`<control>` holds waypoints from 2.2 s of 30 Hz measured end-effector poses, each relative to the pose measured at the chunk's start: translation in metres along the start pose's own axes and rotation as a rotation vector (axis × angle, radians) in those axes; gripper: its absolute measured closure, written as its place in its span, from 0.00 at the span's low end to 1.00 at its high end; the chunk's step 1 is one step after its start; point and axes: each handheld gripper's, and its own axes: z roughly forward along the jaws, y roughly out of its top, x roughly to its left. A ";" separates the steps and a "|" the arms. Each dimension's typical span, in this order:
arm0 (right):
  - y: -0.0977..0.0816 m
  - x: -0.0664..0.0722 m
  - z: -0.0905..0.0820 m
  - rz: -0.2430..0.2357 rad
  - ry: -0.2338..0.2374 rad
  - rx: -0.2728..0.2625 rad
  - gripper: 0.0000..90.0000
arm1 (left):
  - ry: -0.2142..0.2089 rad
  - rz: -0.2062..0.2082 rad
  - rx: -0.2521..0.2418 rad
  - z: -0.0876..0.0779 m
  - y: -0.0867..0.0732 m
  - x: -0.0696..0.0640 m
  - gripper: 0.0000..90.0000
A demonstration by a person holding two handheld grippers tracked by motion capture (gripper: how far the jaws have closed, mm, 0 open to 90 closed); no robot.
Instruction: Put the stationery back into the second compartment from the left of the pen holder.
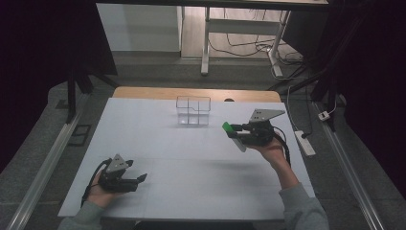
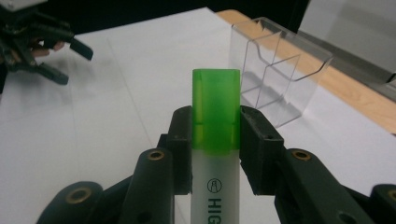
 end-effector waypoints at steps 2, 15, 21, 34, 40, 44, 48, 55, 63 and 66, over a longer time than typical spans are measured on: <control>0.001 0.001 -0.001 0.009 -0.012 -0.021 0.74 | 0.001 -0.001 -0.002 0.000 0.000 0.000 0.26; 0.010 0.009 0.007 0.009 -0.053 -0.078 0.74 | -0.003 -0.014 -0.012 -0.001 0.000 0.002 0.26; 0.021 0.013 0.012 0.005 -0.070 -0.140 0.74 | -0.001 -0.015 -0.013 -0.002 0.000 0.002 0.26; 0.032 0.011 0.020 0.048 -0.083 -0.195 0.74 | -0.003 -0.014 -0.009 0.000 0.001 0.002 0.26; 0.040 0.009 0.025 0.040 -0.079 -0.211 0.74 | -0.004 -0.013 -0.008 0.000 0.000 0.002 0.26; 0.047 0.005 0.028 0.046 -0.080 -0.214 0.74 | -0.006 -0.013 -0.007 0.000 0.000 0.002 0.26; 0.054 0.002 0.032 0.051 -0.085 -0.221 0.74 | -0.007 -0.011 -0.007 0.000 0.000 0.002 0.26; 0.065 -0.001 0.036 0.037 -0.087 -0.220 0.74 | -0.010 -0.007 -0.011 0.000 0.000 0.002 0.26; 0.073 -0.006 0.043 0.049 -0.085 -0.217 0.74 | -0.007 -0.009 -0.012 0.000 0.000 0.002 0.26; 0.077 -0.008 0.046 0.053 -0.081 -0.219 0.74 | -0.006 -0.011 -0.012 0.000 0.000 0.002 0.26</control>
